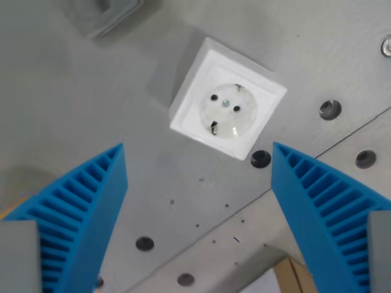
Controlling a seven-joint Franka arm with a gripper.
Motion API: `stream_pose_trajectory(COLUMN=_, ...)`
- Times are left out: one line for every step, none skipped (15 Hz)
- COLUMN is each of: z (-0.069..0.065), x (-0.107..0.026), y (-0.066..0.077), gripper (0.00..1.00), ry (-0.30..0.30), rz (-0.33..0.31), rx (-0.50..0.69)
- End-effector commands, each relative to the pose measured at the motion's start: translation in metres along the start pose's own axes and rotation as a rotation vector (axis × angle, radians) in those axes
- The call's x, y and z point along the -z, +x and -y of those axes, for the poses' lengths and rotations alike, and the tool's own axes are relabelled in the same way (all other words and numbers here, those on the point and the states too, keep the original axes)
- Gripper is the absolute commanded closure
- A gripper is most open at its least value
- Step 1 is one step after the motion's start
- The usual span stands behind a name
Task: Move above the white socket
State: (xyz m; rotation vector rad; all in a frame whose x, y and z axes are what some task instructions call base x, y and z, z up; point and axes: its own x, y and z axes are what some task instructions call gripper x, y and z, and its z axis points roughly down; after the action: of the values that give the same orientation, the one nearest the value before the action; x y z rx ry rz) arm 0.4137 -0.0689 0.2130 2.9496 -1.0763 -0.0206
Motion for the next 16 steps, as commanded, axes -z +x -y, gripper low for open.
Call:
stream_pose_trajectory(z=-0.009, x=-0.016, y=-0.001, gripper=0.00, ry=0.026, rz=-0.107, rx=-0.373)
stream_pose_trajectory(z=-0.010, x=-0.020, y=0.000, gripper=0.00, ry=0.027, rz=-0.110, rx=-0.389)
stream_pose_trajectory(z=-0.012, x=-0.023, y=0.000, gripper=0.00, ry=0.026, rz=-0.108, rx=-0.406)
stream_pose_trajectory(z=-0.014, x=-0.026, y=0.000, gripper=0.00, ry=0.026, rz=-0.108, rx=-0.420)
stream_pose_trajectory(z=-0.015, x=-0.029, y=0.000, gripper=0.00, ry=0.026, rz=-0.110, rx=-0.426)
stream_pose_trajectory(z=-0.016, x=-0.031, y=0.001, gripper=0.00, ry=0.025, rz=-0.109, rx=-0.432)
stream_pose_trajectory(z=-0.018, x=-0.034, y=0.001, gripper=0.00, ry=0.026, rz=-0.111, rx=-0.434)
stream_pose_trajectory(z=-0.019, x=-0.036, y=0.001, gripper=0.00, ry=0.026, rz=-0.112, rx=-0.436)
stream_pose_trajectory(z=-0.020, x=-0.038, y=0.001, gripper=0.00, ry=0.027, rz=-0.115, rx=-0.437)
stream_pose_trajectory(z=-0.021, x=-0.040, y=0.001, gripper=0.00, ry=0.027, rz=-0.118, rx=-0.436)
stream_pose_trajectory(z=-0.022, x=-0.042, y=0.001, gripper=0.00, ry=0.026, rz=-0.117, rx=-0.429)
stream_pose_trajectory(z=-0.023, x=-0.043, y=0.001, gripper=0.00, ry=0.026, rz=-0.117, rx=-0.424)
stream_pose_trajectory(z=-0.023, x=-0.044, y=0.001, gripper=0.00, ry=0.025, rz=-0.118, rx=-0.416)
stream_pose_trajectory(z=-0.024, x=-0.045, y=0.001, gripper=0.00, ry=0.025, rz=-0.117, rx=-0.410)
stream_pose_trajectory(z=-0.024, x=-0.046, y=0.001, gripper=0.00, ry=0.024, rz=-0.118, rx=-0.401)
stream_pose_trajectory(z=-0.024, x=-0.047, y=0.001, gripper=0.00, ry=0.023, rz=-0.117, rx=-0.395)
